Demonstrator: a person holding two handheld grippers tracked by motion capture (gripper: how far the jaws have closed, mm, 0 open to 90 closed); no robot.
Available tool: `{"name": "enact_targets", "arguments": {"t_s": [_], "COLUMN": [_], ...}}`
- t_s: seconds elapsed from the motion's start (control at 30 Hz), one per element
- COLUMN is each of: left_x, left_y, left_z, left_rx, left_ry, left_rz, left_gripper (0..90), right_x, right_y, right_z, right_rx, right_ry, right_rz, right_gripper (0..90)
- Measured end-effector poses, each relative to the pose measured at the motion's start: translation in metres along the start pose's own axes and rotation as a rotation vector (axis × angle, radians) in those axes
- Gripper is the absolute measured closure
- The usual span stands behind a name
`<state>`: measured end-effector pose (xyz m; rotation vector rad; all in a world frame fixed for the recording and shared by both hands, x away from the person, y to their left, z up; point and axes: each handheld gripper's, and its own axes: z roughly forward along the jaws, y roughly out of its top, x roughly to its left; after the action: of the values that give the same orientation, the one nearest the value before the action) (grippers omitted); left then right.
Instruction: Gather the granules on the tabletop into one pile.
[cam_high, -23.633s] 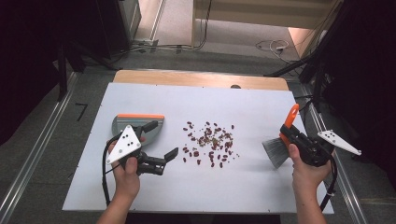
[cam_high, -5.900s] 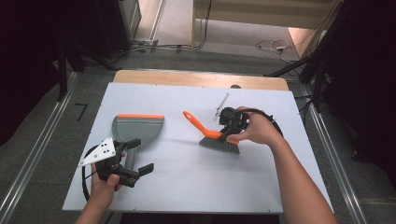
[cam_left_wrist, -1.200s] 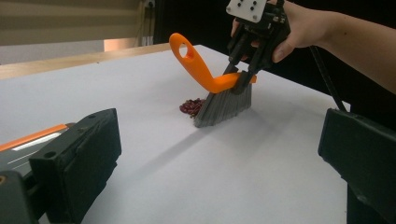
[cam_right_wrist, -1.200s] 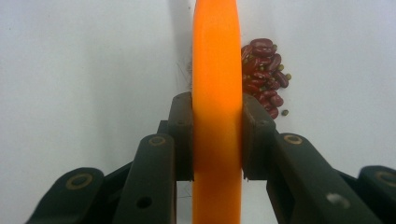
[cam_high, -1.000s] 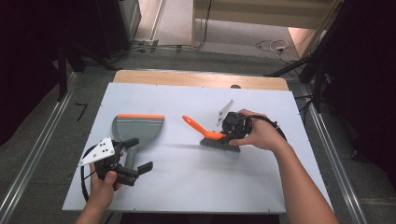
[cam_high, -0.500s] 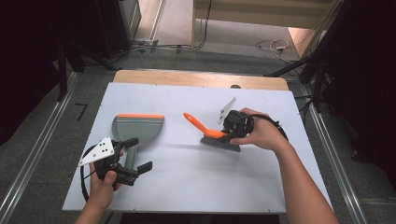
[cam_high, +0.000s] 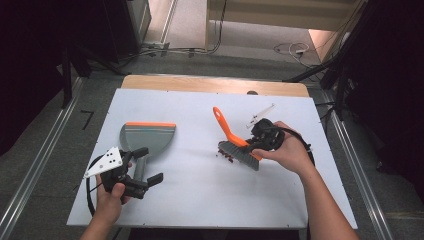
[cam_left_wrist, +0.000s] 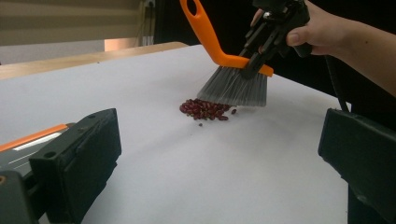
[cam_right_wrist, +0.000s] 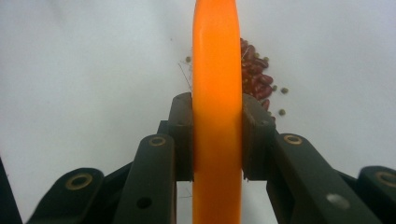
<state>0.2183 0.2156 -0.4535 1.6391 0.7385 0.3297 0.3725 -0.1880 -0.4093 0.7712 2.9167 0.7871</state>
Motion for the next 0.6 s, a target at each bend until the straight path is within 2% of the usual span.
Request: {"name": "enact_targets", "arguments": {"t_s": [0.13, 0.23, 0.4, 0.47, 0.6], "left_x": [0.000, 0.000, 0.000, 0.000, 0.000], "left_y": [0.000, -0.001, -0.001, -0.001, -0.001], "left_z": [0.001, 0.001, 0.002, 0.002, 0.001], "left_rx": [0.001, 0.003, 0.007, 0.008, 0.006], "left_ry": [0.000, 0.001, 0.004, 0.006, 0.006], "left_rz": [0.001, 0.000, 0.003, 0.003, 0.002], "left_gripper": [0.3, 0.2, 0.2, 0.3, 0.2], "right_x": [-0.001, 0.000, -0.001, -0.001, 0.001], "right_y": [-0.014, -0.025, -0.046, -0.054, -0.072], "right_z": [-0.007, -0.014, -0.023, -0.025, -0.028], "right_rx": [-0.064, -0.099, -0.162, -0.183, -0.211], "right_ry": [-0.005, -0.023, -0.024, -0.024, -0.022], "right_rz": [0.061, 0.126, 0.229, 0.259, 0.290], "right_gripper": [68.6, 68.6, 68.6, 68.6, 68.6]}}
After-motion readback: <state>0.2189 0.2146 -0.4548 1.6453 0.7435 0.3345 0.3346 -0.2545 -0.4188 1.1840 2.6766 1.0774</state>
